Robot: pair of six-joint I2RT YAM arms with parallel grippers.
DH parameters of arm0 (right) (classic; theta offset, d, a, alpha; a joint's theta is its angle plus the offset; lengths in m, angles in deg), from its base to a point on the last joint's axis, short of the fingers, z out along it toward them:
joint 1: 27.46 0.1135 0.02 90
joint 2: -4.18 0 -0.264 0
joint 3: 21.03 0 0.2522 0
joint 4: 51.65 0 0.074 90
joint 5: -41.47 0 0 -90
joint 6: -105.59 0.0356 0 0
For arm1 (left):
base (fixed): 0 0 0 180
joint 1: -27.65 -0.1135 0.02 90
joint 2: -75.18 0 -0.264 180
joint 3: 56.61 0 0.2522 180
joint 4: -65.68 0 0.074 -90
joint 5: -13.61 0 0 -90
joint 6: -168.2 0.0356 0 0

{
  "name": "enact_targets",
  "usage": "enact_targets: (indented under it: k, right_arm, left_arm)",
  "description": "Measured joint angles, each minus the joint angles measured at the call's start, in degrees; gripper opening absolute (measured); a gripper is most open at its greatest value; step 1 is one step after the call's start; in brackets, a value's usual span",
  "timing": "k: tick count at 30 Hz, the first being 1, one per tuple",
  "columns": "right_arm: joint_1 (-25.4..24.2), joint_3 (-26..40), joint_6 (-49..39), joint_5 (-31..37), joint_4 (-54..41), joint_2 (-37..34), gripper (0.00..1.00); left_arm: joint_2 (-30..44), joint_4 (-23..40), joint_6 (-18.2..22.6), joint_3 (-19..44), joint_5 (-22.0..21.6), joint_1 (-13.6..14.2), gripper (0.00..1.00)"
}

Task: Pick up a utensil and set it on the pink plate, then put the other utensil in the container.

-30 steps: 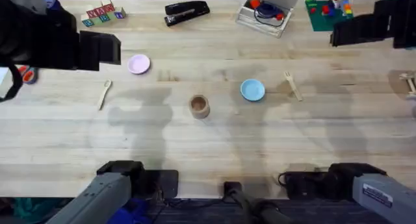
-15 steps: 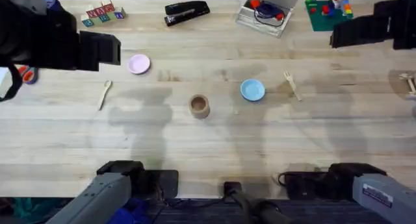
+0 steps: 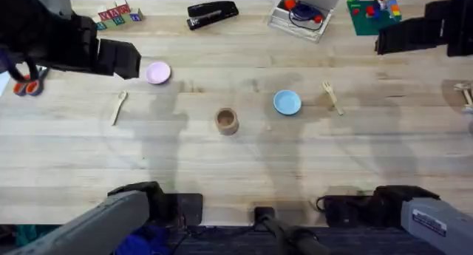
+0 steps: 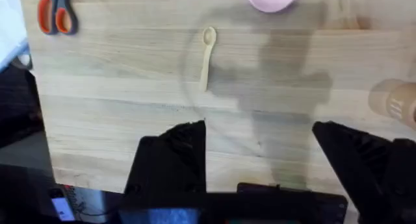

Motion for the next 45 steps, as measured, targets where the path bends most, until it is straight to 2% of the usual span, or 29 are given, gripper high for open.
enact_targets:
  k: [6,11,15,19,30,41,45]
  right_arm:
    - [0.0,0.0,-0.02,0.0,0.0,0.0,0.995]
    - [0.0,0.0,-0.02,0.0,-0.01,0.0,0.996]
    - [0.0,0.0,-0.01,0.0,-0.02,0.01,0.995]
    - [0.0,0.0,-0.02,0.0,-0.02,0.0,0.995]
    - [0.0,0.02,-0.02,0.0,-0.04,0.0,0.995]
    - [0.0,0.02,-0.02,0.0,-0.04,0.0,0.995]
    - [0.0,0.02,-0.02,0.0,-0.04,0.0,0.995]
  left_arm:
    - [3.96,-5.68,1.57,-4.62,2.33,-7.73,0.993]
    - [4.22,-13.68,2.38,-14.05,2.72,-11.12,0.993]
    - [4.23,-19.07,4.06,-21.33,2.7,-11.69,0.993]
    - [4.29,-22.69,4.87,-24.74,2.36,-11.83,0.993]
    - [9.87,-27.1,5.67,-25.4,2.72,-15.54,0.993]
    - [19.71,-33.54,6.3,-25.4,3.38,-15.53,0.99]
    - [21.97,-33.99,7.27,-25.4,3.83,-15.53,0.99]
